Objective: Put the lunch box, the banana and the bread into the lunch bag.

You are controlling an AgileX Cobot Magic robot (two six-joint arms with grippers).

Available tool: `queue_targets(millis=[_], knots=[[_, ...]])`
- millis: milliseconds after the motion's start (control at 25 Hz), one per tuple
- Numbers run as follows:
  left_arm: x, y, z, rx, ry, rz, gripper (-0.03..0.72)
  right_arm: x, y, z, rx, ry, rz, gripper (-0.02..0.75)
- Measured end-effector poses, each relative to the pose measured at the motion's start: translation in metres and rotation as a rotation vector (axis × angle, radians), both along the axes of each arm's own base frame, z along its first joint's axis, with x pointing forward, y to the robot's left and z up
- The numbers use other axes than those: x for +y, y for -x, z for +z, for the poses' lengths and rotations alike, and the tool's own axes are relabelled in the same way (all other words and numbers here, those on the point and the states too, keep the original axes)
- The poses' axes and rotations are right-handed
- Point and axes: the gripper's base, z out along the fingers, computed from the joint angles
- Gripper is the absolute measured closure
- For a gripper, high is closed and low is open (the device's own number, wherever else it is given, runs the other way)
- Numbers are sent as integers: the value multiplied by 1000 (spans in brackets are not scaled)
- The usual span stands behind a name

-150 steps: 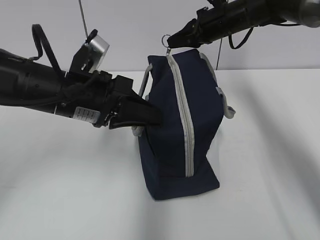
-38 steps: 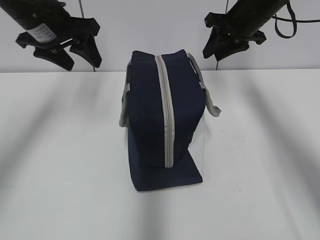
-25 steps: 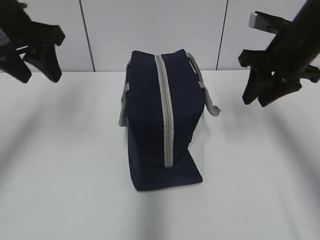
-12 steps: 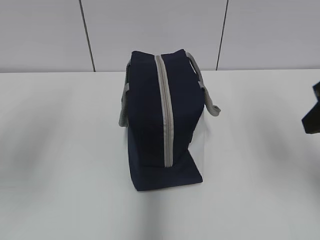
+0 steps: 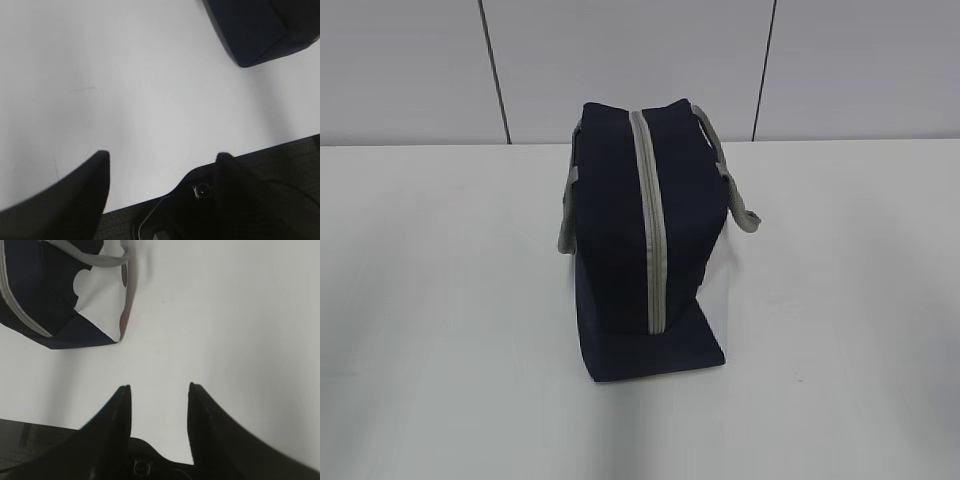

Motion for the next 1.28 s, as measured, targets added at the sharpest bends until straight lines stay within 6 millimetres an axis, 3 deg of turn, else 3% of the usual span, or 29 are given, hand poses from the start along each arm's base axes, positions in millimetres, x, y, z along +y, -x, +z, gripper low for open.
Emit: queue_targets(millis=[360,600,800,1280], knots=[[16,45,5,-144,-23,-7,239,-13,66,-22,-56,64,-65,458],[25,71,-22,-176,-14,-1,240,-20,94,-48,-156,106,-106,459],[29,85,-43,-234,4,1,240,-24,99,-69,-156,140,-128,459],[29,80,-51,-324,16,7,244,-29,88,-74,-236,203,-163,459]])
